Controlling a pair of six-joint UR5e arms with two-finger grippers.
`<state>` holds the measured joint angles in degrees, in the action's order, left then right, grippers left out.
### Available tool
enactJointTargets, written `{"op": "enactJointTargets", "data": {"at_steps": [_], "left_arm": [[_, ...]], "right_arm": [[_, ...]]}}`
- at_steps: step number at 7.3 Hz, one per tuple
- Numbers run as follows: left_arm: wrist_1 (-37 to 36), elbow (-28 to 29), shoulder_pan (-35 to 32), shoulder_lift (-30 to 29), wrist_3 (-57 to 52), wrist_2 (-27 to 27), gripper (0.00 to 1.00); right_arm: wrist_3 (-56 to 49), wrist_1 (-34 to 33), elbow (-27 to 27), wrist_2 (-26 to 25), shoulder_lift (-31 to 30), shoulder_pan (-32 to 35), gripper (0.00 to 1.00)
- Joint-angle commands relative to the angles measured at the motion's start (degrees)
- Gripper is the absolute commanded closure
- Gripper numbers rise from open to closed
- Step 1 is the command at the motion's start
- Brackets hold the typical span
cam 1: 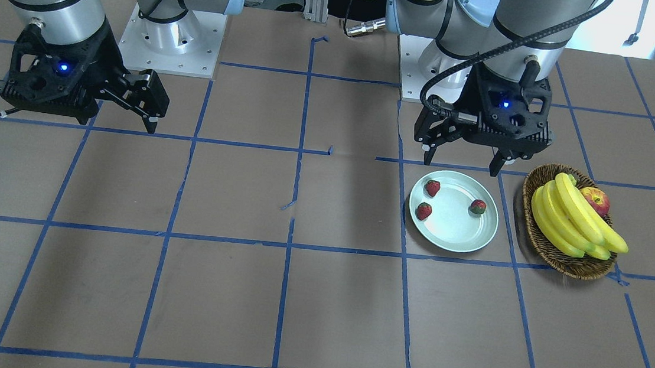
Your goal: Collect all strawberries into plate
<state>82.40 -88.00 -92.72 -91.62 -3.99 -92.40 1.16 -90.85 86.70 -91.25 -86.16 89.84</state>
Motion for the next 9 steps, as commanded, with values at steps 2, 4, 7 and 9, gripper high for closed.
{"op": "enactJointTargets", "data": {"at_steps": [2, 4, 7, 9], "left_arm": [[4.7, -0.42, -0.01, 0.57, 0.46, 0.29, 0.0], [4.7, -0.33, -0.01, 0.13, 0.56, 0.2, 0.0], [4.7, -0.51, -0.01, -0.05, 0.56, 0.2, 0.0], [4.7, -0.6, -0.01, 0.65, 0.56, 0.2, 0.0]], "right_arm": [[-0.1, -1.86, -0.48, -0.59, -0.15, -0.02, 0.0], [-0.1, -1.87, -0.48, -0.33, -0.5, 0.16, 0.0], [0.07, -1.87, -0.57, -0.51, -0.5, 0.16, 0.0], [0.07, -1.87, -0.48, -0.33, -0.5, 0.16, 0.0]]}}
